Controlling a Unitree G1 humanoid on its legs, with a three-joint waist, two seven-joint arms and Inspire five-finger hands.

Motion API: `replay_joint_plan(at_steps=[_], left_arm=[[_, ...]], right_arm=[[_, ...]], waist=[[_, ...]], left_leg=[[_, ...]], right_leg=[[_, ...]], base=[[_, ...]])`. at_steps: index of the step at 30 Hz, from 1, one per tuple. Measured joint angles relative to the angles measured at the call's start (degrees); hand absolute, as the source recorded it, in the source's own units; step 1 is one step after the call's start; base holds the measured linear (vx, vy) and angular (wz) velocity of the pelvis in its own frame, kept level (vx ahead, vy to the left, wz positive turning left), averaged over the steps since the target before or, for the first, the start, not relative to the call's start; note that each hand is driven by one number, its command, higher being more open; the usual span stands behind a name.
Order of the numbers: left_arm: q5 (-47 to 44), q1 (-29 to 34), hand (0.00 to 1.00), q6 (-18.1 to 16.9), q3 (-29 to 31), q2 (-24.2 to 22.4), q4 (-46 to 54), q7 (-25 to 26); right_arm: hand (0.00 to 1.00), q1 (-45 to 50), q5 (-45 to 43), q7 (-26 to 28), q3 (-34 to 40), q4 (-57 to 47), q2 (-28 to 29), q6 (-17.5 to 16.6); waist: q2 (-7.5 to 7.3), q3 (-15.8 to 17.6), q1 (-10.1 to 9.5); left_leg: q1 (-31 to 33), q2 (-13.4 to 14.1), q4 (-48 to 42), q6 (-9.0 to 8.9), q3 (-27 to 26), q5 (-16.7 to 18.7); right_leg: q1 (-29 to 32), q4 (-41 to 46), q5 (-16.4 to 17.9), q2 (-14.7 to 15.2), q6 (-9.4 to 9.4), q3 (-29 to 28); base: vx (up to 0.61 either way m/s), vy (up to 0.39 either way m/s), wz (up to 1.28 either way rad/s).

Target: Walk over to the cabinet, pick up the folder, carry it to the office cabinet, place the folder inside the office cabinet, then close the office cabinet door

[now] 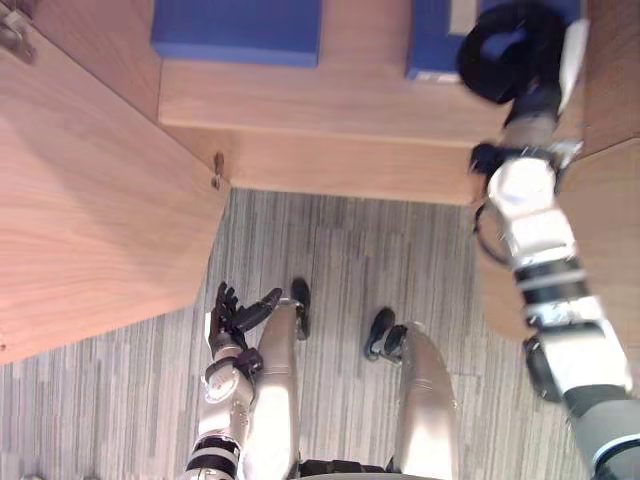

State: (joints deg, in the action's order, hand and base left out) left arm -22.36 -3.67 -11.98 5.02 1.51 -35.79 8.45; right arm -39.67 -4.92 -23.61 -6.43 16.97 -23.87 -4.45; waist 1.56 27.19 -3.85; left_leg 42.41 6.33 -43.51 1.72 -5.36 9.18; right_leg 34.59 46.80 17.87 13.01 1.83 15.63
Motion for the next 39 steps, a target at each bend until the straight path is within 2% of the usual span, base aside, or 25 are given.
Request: replay_joint_plan(at_steps=[3, 6, 8, 9, 10, 12, 13, 17, 21, 29, 32, 36, 38, 39], left_arm=[[1.16, 1.00, 1.00, 1.10, -0.74, 1.34, -3.51, -1.30], [3.19, 4.48, 1.00, 2.13, -1.17, 2.70, -5.24, -2.34], [3.59, 6.91, 1.00, 2.34, -0.71, 2.98, -5.65, -2.56], [4.36, 7.56, 1.00, 2.36, -0.14, 3.41, -6.50, -2.61], [5.61, 8.34, 1.00, 2.57, 0.25, 3.95, -8.69, -2.96], [6.18, 9.35, 1.00, 3.02, 0.57, 4.06, -9.94, -3.49], [7.65, 10.77, 1.00, 3.07, 0.86, 4.01, -10.09, -3.70], [9.93, 12.42, 1.00, 3.15, 1.42, 3.82, -10.93, -4.19], [10.60, 12.70, 1.00, 3.38, 3.25, 3.51, -11.94, -4.19], [11.94, 14.93, 1.00, 3.50, 3.86, 3.32, -11.96, -4.63], [13.96, 16.72, 1.00, 3.62, 4.72, 3.29, -8.69, -4.03], [18.00, 23.83, 1.00, 3.78, 4.75, 2.94, 9.17, -3.05], [18.57, 26.99, 1.00, 3.71, 5.08, 2.39, 17.53, -2.18], [19.19, 28.43, 1.00, 3.69, 5.90, 1.63, 22.79, -2.03]], right_arm=[[1.00, 11.24, 1.18, 2.77, -0.01, -2.97, 5.60, -1.47], [1.00, 22.12, 5.05, 7.07, -0.35, -3.06, 10.24, -1.42], [1.00, 28.45, 7.40, 9.64, -0.65, -2.81, 12.74, -1.41], [1.00, 31.15, 8.18, 10.81, -0.80, -2.27, 13.86, -1.41], [1.00, 34.70, 10.27, 12.40, -0.93, -0.14, 15.33, -1.39], [1.00, 37.61, 12.25, 13.47, -0.57, 2.87, 16.36, -1.38], [1.00, 39.95, 13.39, 14.47, -0.06, 6.50, 17.13, -1.31], [1.00, 42.79, 14.63, 14.94, 5.53, 18.18, 20.11, -1.08], [1.00, 42.73, 12.74, 14.87, 12.44, 28.37, 21.74, -0.05], [1.00, 44.82, 6.01, 14.51, 20.10, 33.88, 21.87, 0.05], [1.00, 44.89, 4.70, 14.40, 21.32, 35.30, 21.92, 0.10], [1.00, 45.59, 4.49, 14.05, 22.49, 36.11, 21.81, 0.18], [1.00, 46.45, 4.49, 13.61, 22.51, 36.09, 21.78, 0.18], [1.00, 47.31, 4.49, 13.47, 22.55, 36.09, 21.72, 0.17]], waist=[[-0.27, -0.09, 0.33], [-0.69, -0.22, 0.42], [-1.35, -1.50, 0.93], [-1.84, -2.75, 1.08], [-2.58, -5.56, 1.87], [-3.23, -7.86, 2.36], [-4.03, -10.06, 2.75], [-4.62, -14.76, 3.38], [-4.45, -17.06, 3.45], [-4.42, -17.47, 4.31], [-4.28, -17.44, 4.78], [-4.02, -17.47, 4.57], [-3.14, -18.06, 4.40], [-2.98, -18.37, 3.99]], left_leg=[[-7.15, -1.01, 6.63, -0.91, -0.50, -1.32], [-15.08, -1.40, 14.48, -0.66, -1.65, -3.76], [-19.31, -1.67, 18.66, -0.96, -2.12, -4.51], [-21.04, -1.84, 20.81, -1.09, -2.37, -5.26], [-23.26, -2.08, 24.00, -1.29, -2.35, -6.09], [-26.46, -2.41, 27.63, -1.35, -2.56, -6.95], [-29.73, -2.84, 31.23, -1.56, -3.04, -7.67], [-37.11, -4.13, 39.88, -1.89, -3.68, -10.11], [-42.56, -4.46, 46.78, -2.27, -4.45, -12.72], [-45.66, -5.10, 48.89, -1.88, -4.57, -14.10], [-46.15, -5.25, 48.96, -1.61, -4.08, -14.76], [-46.41, -5.53, 48.97, -1.81, -2.90, -14.77], [-46.29, -5.84, 48.97, -1.74, -2.45, -14.72], [-46.60, -6.20, 48.97, -1.15, -2.00, -14.32]], right_leg=[[-6.47, -5.82, -1.10, -0.27, 0.01, 0.30], [-13.76, -13.67, -4.03, -1.50, 1.15, 0.35], [-17.77, -18.23, -5.27, -2.19, 1.42, 0.51], [-19.41, -20.55, -6.03, -2.58, 1.60, 0.54], [-21.93, -24.74, -7.30, -3.24, 1.90, 0.98], [-25.46, -29.30, -8.88, -3.96, 2.28, 1.20], [-28.93, -33.67, -10.23, -4.37, 2.65, 1.30], [-35.35, -40.94, -12.82, -4.78, 3.29, 1.56], [-37.67, -42.06, -13.05, -5.11, 3.46, 1.20], [-39.86, -42.23, -13.10, -4.72, 3.55, 0.76], [-40.34, -42.37, -13.48, -4.68, 3.54, 1.01], [-41.53, -43.43, -13.11, -4.58, 3.47, 1.98], [-41.89, -43.95, -13.10, -4.58, 3.48, 1.91], [-42.61, -44.23, -13.09, -4.54, 3.50, 1.88]], base=[[0.04, -0.049, 0.05], [0.14, -0.038, -0.09], [0.18, -0.020, -0.10], [0.22, -0.012, -0.05], [0.23, -0.009, -0.04], [0.23, -0.002, -0.05], [0.22, -0.002, -0.06], [0.18, 0.000, -0.05], [0.06, -0.003, -0.09], [-0.05, 0.019, -0.02], [-0.12, 0.024, 0.07], [-0.11, 0.031, 0.16], [-0.04, 0.027, 0.14], [0.01, 0.027, 0.19]])
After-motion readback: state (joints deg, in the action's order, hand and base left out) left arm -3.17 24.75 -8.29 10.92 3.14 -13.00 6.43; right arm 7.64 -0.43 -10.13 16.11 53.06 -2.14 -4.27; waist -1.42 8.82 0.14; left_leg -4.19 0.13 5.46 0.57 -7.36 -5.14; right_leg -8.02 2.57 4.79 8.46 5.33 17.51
